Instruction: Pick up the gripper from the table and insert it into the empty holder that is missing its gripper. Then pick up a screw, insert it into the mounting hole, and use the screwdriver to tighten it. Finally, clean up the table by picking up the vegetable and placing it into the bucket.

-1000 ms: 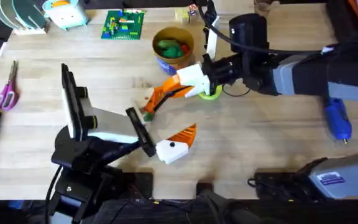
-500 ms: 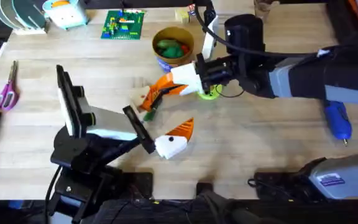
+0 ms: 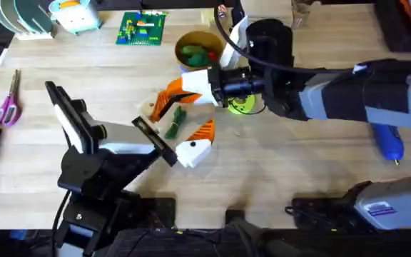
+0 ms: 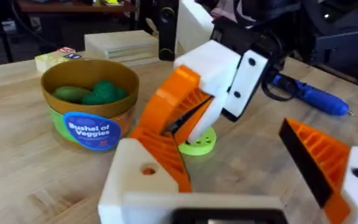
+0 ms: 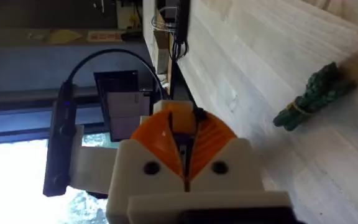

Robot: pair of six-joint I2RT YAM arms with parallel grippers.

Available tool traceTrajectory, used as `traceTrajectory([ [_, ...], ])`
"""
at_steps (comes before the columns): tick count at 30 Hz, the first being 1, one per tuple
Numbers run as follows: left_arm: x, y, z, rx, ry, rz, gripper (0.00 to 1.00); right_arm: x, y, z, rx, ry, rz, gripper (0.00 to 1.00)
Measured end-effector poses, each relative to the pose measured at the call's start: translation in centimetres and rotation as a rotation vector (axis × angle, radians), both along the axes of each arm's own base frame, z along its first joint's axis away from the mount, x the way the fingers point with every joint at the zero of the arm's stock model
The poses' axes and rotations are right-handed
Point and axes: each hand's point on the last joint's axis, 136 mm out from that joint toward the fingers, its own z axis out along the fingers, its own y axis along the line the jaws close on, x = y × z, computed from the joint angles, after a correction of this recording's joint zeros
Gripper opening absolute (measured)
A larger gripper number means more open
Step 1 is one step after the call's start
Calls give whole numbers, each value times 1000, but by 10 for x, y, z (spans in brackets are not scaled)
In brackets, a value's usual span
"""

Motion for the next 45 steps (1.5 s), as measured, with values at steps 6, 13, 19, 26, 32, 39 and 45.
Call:
traceTrajectory([
  [6, 4, 3, 0, -2, 5, 29, 993, 2, 4, -1, -8, 29, -37, 8],
  [13, 11, 11, -1, -8, 14, 89, 993, -1, 17, -3, -25, 41, -93, 8],
  [19, 14, 15, -1, -12, 21, 120, 993, -1, 23, -3, -36, 34, -133, 8],
  [26, 16, 17, -2, -16, 25, 135, 992, -1, 26, -4, -42, 24, -152, 8],
  [32, 16, 17, -2, -16, 25, 136, 992, -1, 27, -4, -45, 24, -154, 10],
  [39, 15, 17, -1, -13, 21, 133, 992, -2, 23, -4, -43, 34, -127, 208],
  [45, 14, 15, -1, -3, 11, 115, 993, -2, 18, -4, -37, 50, -101, 259],
])
